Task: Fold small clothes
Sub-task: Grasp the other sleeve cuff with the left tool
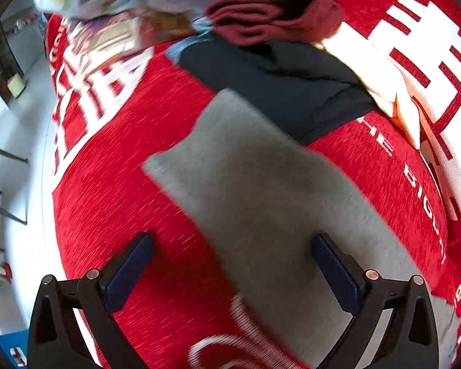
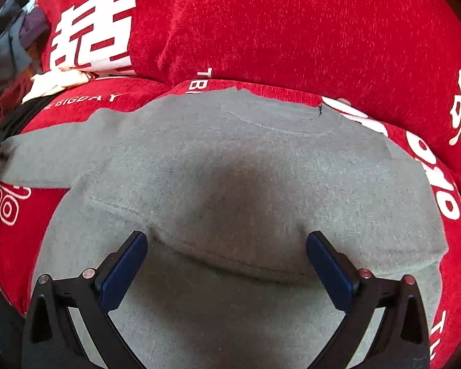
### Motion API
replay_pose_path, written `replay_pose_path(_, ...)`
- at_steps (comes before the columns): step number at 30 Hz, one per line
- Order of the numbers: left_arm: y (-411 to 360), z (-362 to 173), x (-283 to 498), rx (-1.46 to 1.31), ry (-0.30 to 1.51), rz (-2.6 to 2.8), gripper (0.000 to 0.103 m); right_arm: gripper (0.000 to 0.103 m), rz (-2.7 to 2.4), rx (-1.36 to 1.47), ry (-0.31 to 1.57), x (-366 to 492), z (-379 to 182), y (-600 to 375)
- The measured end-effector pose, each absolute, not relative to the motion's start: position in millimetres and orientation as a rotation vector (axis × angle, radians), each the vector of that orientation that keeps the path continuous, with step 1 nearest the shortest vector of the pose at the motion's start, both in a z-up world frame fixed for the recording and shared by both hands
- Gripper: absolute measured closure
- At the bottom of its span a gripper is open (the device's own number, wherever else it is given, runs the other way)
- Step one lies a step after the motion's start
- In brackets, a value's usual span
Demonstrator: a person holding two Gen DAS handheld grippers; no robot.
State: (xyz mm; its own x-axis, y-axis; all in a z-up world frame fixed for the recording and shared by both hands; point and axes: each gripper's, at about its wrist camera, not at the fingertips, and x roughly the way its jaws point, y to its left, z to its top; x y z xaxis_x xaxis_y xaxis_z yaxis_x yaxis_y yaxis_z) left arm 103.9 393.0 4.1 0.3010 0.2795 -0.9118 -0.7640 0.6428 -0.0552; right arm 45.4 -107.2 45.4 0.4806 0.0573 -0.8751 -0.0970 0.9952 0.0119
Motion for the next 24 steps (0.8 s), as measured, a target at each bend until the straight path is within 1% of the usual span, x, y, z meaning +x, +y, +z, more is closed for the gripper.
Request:
replay_pose_path(2, 389.0, 6.9, 109.7, -0.530, 1.021, 0.729, 0.015, 0.000, 0.091, -0.054, 1.059, 44.6, 49.6, -107.4)
replay_pose_path(3, 387.4, 10.5, 107.2, -0.520, 1.002, 0.725, 0.035, 0.000, 0.089, -0.063, 1.052, 44.9, 52.7, -107.5)
replay_pose_path(4, 385.1, 13.2, 107.3, -0.507, 0.987, 0.713, 0.058, 0.000, 0.088, -0.070, 1.045, 45.1, 54.9, -107.6)
replay_pose_path(5, 383.4, 15.1, 106.3, -0.507, 0.979, 0.686, 0.070, 0.000, 0.088, -0.075, 1.038, 44.8, 57.6, -107.6)
replay_pose_path(6, 384.0, 16.4, 103.7, -0.524, 0.975, 0.665, 0.085, 0.000, 0.090, -0.079, 1.033, 44.9, 60.4, -107.4)
replay_pose_path(8, 391.2, 17.0, 90.3, -0.601, 0.958, 0.629, 0.089, 0.000, 0.093, -0.083, 1.026, 46.1, 65.5, -106.2)
replay_pose_path(12, 404.4, 14.2, 69.3, -0.730, 0.905, 0.556, 0.090, 0.000, 0.120, -0.083, 1.004, 55.4, 76.5, -94.8)
replay_pose_path(15, 399.2, 21.4, 62.6, -0.735, 0.881, 0.526, 0.090, 0.000, 0.160, -0.113, 1.007, 73.1, 73.6, -65.5)
replay_pose_path(21, 397.1, 29.2, 57.3, -0.684, 0.858, 0.492, 0.090, 0.000, 0.216, -0.288, 1.048, 123.6, 42.3, 30.0)
replay_pose_path(24, 398.6, 30.9, 55.5, -0.682, 0.862, 0.476, 0.090, 0.000, 0.176, -0.403, 1.117, 137.7, 13.5, 72.9)
